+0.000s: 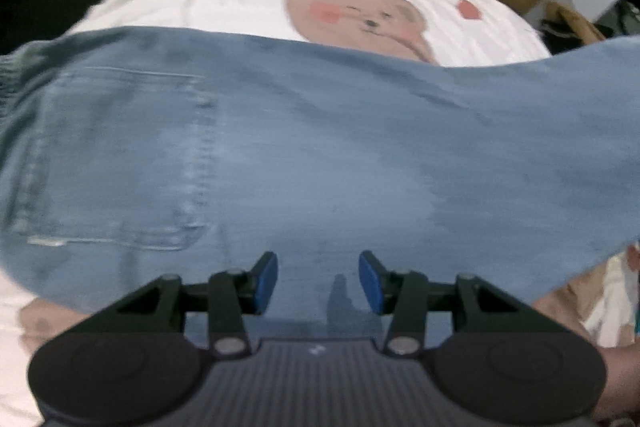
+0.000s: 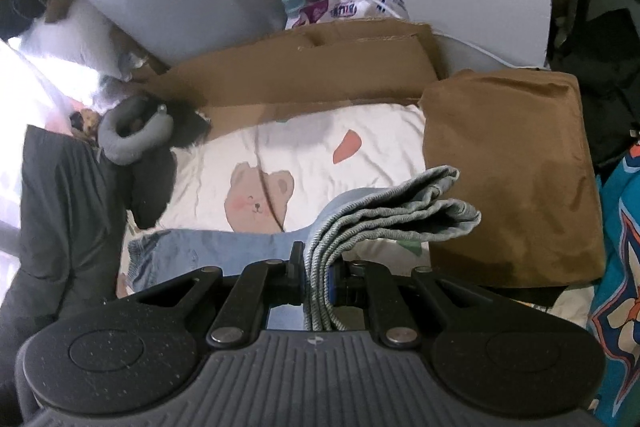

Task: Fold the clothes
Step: 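Carry the held jeans leg up over the jeans toward the waistband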

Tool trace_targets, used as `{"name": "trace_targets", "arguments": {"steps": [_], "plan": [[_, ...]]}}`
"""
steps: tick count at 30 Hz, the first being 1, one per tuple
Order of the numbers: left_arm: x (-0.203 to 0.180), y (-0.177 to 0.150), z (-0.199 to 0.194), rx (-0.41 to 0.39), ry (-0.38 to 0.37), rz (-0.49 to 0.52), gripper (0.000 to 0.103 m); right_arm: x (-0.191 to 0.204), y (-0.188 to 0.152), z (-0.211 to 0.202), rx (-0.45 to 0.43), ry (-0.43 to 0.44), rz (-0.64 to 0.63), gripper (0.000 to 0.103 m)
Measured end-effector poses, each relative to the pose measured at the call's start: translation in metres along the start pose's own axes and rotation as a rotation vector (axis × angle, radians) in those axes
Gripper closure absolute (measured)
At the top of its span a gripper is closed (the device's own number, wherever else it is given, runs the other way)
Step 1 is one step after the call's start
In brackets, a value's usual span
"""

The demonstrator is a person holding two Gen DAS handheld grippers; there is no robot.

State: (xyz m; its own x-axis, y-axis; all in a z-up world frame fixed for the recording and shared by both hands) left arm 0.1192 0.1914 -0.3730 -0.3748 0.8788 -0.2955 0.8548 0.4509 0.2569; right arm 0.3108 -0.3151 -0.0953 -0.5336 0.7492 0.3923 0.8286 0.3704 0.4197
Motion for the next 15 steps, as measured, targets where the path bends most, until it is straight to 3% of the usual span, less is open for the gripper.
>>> {"name": "trace_targets", "arguments": {"steps": [8, 15], "plan": [[-0.044, -0.009, 0.036, 0.049, -0.162, -0.004, 0.059, 0.062, 0.022, 0.009, 0.107, -0.045, -0.060, 0.094], [-0.071, -0.023, 0.053, 0.103, -0.238, 0.034, 0.064, 0.104, 0.041, 0.016, 0.109, -0.014, -0.091, 0.094]]}}
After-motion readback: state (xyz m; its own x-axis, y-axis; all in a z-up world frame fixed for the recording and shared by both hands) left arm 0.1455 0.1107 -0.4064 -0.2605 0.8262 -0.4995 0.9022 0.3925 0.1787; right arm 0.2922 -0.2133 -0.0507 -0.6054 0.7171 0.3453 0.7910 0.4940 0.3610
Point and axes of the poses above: each gripper's, at about its wrist camera, not at the fingertips, and z roughly the way its jaws point, x to its left, y to its top, the point moved 6 cm from there along z, roughly the way its jaws point, and after that the axes turned 9 degrees about -z, right-handed, at the moved point
